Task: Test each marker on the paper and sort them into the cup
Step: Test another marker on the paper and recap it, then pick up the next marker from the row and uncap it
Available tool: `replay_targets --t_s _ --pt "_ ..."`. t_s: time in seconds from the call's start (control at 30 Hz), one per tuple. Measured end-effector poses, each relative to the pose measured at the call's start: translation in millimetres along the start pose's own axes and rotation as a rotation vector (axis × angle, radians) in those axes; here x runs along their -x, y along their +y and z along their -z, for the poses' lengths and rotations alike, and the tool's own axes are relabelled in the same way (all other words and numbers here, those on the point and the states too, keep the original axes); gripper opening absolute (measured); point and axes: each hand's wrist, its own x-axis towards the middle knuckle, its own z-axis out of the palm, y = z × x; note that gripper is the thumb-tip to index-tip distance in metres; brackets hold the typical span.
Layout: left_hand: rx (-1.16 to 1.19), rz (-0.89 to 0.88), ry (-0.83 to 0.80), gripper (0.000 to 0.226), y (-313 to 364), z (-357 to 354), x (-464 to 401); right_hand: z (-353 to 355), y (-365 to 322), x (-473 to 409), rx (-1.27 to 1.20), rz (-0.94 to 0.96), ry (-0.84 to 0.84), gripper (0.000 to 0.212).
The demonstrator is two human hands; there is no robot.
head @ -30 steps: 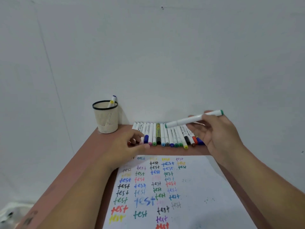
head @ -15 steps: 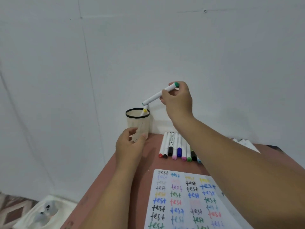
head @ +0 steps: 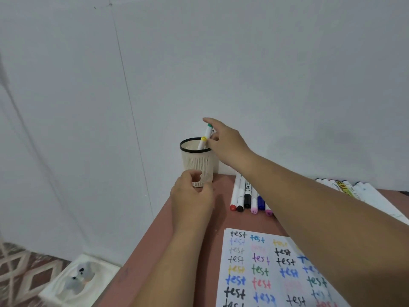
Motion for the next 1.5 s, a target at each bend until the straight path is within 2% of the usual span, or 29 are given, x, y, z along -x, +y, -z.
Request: replay_targets --t_s 0.13,0.27,0.33,0.4,0.47,0.6,0.8,0.97,1.1,1.2,1.27,1.37,1.43,1.5 --pt "0.005 -0.01 0.003 0.023 -1 1 0 0 5 4 0.017 -0.022 -0.055 0.061" --pt "0.009 -0.018 -0.01 0.022 2 1 1 14 3 13 -0.041 -0.052 0.045 0.056" --pt "-0.001 -0.038 -0.031 0.022 3 1 3 25 5 20 -0.045 -0.085 0.129 0.046" --pt "-0.024 -0.053 -0.06 0.023 3 1 5 35 12 25 0.042 -0.163 0.142 0.027" --pt "-0.049 -0.071 -0.08 0.026 3 0 7 41 21 30 0.217 -0.261 0.054 0.01" --pt "-0.077 -0.045 -0.101 0.032 4 1 8 34 33 41 0.49 -0.404 -0.164 0.025" --pt "-0.053 0.031 -0.074 0.034 5 4 8 14 30 52 0.726 -0.398 -0.168 0.016" --pt "-0.037 0.006 -0.07 0.03 5 4 7 -4 21 48 0.768 -0.403 -0.211 0.011" --pt "-0.039 -0.008 -0.08 0.031 3 4 6 -7 21 46 0.6 -0.453 -0.15 0.014" --pt "-0.029 -0.036 -0.111 0.025 5 3 7 8 18 49 0.311 -0.5 -0.03 0.027" --pt "-0.004 -0.069 -0.149 0.02 7 3 11 22 15 57 0.083 -0.523 0.046 0.024" --pt "0.009 -0.14 -0.244 0.025 11 3 17 46 11 79 -0.237 -0.561 0.122 0.021" --pt "0.046 -0.171 -0.335 0.03 16 1 23 61 11 100 -0.318 -0.556 0.137 0.021" --pt "0.041 -0.189 -0.407 0.025 20 -3 28 72 14 120 -0.382 -0.559 0.148 0.02"
